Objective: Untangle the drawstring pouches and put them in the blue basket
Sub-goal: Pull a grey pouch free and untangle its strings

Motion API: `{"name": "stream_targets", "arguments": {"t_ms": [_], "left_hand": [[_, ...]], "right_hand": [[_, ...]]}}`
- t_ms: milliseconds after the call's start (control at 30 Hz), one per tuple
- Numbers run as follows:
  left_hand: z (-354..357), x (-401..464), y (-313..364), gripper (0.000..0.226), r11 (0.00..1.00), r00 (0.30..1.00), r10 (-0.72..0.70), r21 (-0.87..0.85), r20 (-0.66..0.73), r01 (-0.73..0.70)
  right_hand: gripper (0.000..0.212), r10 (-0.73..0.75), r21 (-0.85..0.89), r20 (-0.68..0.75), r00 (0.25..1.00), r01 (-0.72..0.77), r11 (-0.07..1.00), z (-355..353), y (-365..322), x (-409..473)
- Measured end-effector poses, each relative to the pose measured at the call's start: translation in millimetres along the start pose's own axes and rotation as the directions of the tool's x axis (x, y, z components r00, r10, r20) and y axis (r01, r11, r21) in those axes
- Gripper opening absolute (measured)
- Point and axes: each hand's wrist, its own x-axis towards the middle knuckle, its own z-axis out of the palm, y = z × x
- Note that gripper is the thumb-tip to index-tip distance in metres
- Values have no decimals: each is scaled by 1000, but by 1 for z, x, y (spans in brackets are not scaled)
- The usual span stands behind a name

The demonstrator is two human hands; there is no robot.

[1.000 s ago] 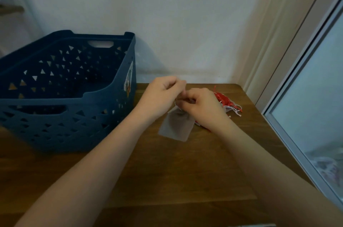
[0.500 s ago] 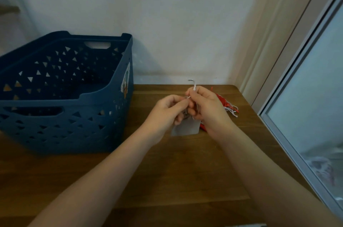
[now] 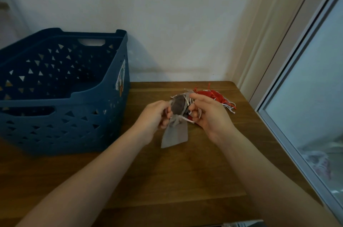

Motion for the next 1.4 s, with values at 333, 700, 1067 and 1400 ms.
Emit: {"name": "stream_targets", "arguments": {"t_ms": [333, 700, 1067, 1400], "left_hand": [[9, -4, -8, 21, 641, 935, 243, 680, 260, -356], [-3, -1, -13, 36, 841, 963, 206, 471, 174, -265], [-5, -1, -10, 37, 838, 976, 146, 504, 162, -209], [-16, 0, -13, 29, 998, 987, -2, 70, 158, -9]], "right_hand": [[14, -126, -110, 242, 962, 156, 982, 30, -6, 8], [35, -281, -621, 325, 903, 428, 657, 27, 11, 12], [16, -258, -846, 421, 870, 479, 235, 6, 10, 14], [16, -209, -653, 740, 639, 757, 3, -5, 9, 7]]}}
